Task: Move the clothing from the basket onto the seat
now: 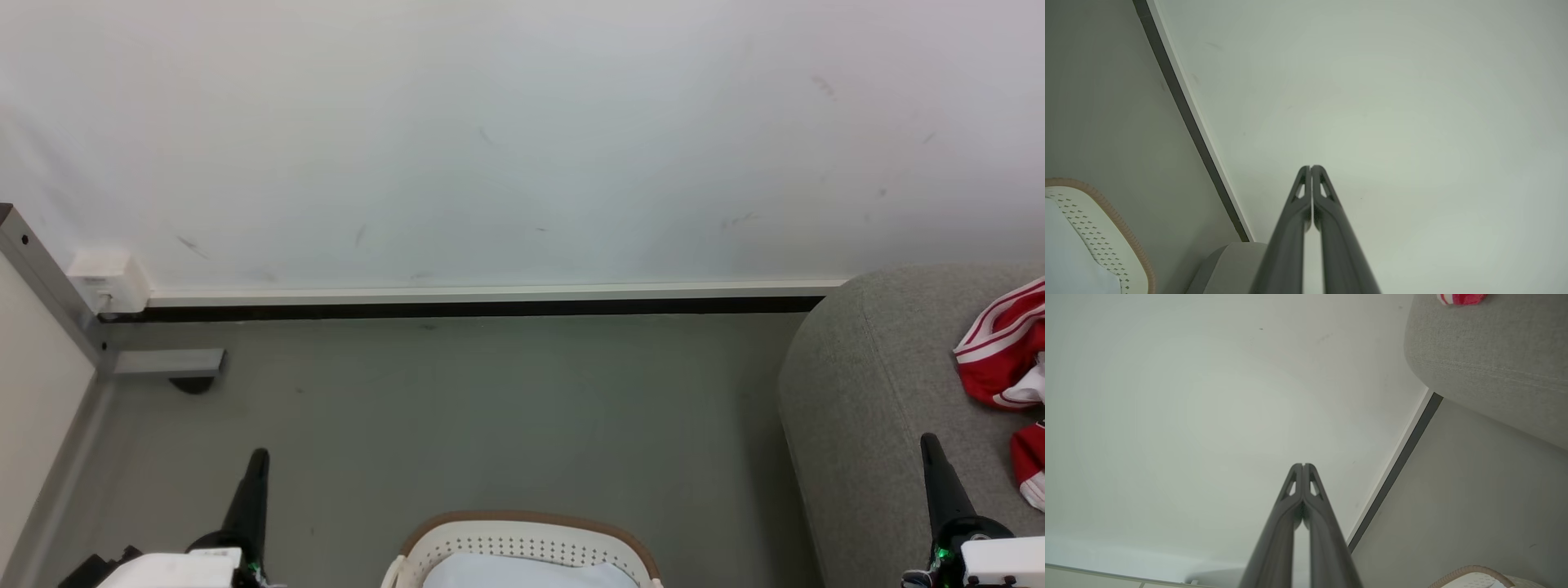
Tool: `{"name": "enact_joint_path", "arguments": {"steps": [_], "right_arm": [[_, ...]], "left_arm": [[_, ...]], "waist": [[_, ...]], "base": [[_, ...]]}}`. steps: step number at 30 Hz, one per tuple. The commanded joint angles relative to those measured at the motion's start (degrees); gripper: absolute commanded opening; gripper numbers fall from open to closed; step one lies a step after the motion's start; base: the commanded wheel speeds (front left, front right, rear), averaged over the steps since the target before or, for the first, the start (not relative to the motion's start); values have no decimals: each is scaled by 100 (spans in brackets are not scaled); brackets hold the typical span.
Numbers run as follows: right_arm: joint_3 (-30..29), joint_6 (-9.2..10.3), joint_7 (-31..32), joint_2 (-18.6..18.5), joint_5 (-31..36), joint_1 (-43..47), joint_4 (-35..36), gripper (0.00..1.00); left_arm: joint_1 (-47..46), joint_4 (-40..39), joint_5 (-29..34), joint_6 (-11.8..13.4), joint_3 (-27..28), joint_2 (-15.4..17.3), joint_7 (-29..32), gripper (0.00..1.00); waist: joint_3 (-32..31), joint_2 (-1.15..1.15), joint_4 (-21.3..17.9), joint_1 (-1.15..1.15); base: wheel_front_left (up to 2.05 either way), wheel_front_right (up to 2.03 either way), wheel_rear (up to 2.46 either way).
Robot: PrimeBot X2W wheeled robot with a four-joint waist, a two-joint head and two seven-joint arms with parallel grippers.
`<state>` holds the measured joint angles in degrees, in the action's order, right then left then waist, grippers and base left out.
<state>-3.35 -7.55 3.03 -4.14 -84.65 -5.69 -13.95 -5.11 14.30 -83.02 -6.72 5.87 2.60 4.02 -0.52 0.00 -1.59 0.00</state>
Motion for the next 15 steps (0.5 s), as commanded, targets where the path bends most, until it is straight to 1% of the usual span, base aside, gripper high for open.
{"name": "enact_joint_path", "arguments": {"steps": [1,15], "right_arm": [[-39,10,46,-18,-107,-61,-1,0],[-167,11,193,20,-615,-100,-22,0]], "left_arm": [[-84,-13,-98,-35,31,44,45,0],[-147,3,-667,-74,67,46,196,0]], "waist": [[3,0,8,0],[36,0,100,0]], "base": [[0,0,0],[0,0,0]]}}
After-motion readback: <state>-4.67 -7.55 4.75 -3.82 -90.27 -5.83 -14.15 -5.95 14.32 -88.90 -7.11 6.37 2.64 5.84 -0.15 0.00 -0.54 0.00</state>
